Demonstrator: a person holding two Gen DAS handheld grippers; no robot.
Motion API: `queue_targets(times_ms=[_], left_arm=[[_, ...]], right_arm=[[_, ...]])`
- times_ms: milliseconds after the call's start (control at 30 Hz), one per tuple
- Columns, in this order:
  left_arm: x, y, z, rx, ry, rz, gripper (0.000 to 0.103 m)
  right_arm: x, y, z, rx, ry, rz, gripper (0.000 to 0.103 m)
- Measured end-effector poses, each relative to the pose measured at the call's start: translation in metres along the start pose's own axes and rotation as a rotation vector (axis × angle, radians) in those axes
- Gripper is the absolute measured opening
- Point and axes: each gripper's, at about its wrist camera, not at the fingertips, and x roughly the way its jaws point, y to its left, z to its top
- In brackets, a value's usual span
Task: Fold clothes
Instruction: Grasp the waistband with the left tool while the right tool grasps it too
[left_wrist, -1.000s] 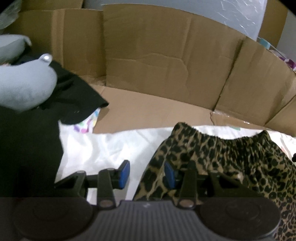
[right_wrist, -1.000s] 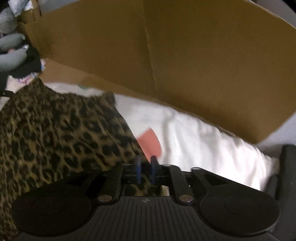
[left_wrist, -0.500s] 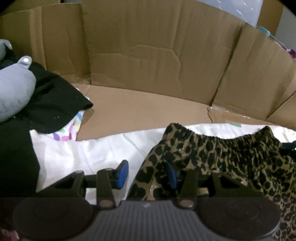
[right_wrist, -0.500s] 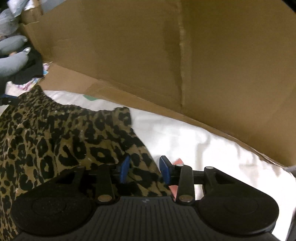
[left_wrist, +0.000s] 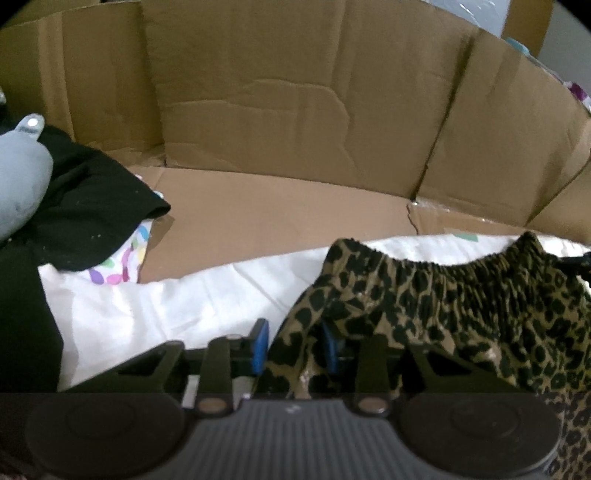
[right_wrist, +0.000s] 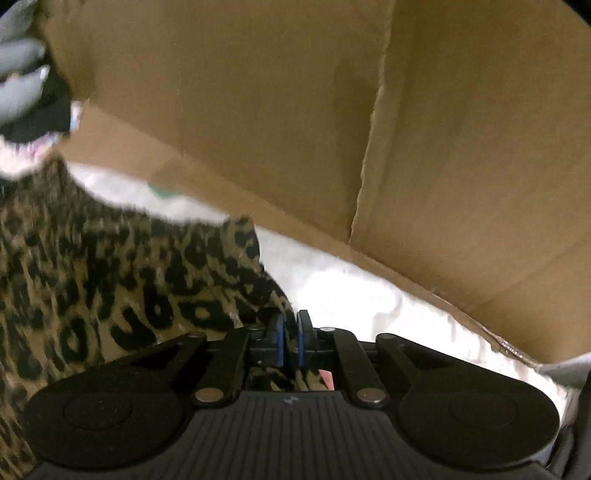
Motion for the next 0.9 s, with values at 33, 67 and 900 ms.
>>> queue_targets(times_ms=[33,67,900], left_arm=[[-0.001,0.002,0.001,-0.012,-0.005,-0.009,0.033],[-0.001,0.002,0.002,-0.02,-0.008,-0.015,0.035],[0.003,-0.018,0.014,0.168,-0.005,-0.019,0.002]], right_arm=[[-0.004,0.0,0.002,0.021,-0.027,0.024,0.033],[-0.008,-0.001,0.003,0.041,-0.054,0.048,0.045],[0.011,0.036,0.024,-0.219,-0.026,-0.048,0.01]])
